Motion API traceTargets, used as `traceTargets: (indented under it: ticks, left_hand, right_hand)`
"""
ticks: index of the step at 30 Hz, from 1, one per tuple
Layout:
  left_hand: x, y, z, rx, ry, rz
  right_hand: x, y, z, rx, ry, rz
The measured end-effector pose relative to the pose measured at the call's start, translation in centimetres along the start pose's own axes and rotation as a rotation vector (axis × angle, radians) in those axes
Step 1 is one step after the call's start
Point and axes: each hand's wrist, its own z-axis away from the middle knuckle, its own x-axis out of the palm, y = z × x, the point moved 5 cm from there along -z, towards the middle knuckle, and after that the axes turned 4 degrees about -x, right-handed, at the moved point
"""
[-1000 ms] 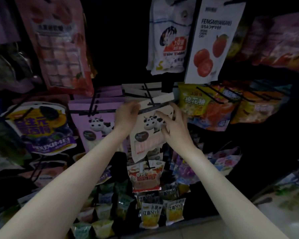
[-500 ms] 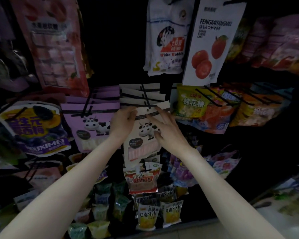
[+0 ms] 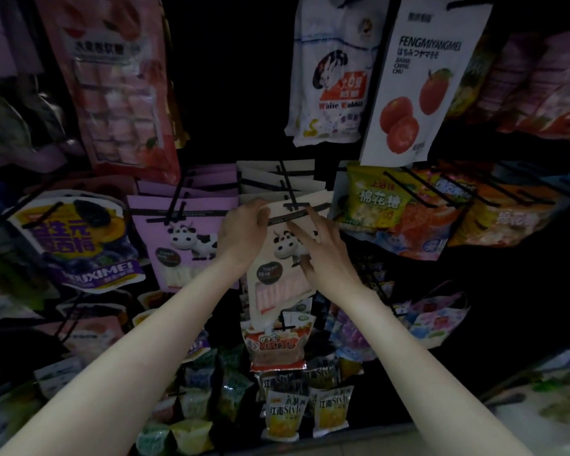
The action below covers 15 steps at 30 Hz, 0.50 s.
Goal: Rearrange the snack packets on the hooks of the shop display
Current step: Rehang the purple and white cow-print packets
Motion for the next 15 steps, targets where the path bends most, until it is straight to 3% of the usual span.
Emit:
traceTargets:
  ticks: [10, 12, 15]
  left_hand:
    - [-1.0, -1.5, 1.9, 0.162, 0.047, -0.096]
    - [-1.5, -2.7, 3.8, 0.233, 0.029, -0.107]
    - [-2.6, -6.8, 7.1, 0.254, -0.038, -0.137]
  right_hand:
    - [2.2, -0.1, -3.1, 0.195, -0.191, 0.084]
    - [2.8, -1.0, -3.1, 0.203, -0.126, 0.053]
    - [3.9, -4.4, -1.2, 0.053, 0.057, -0.014]
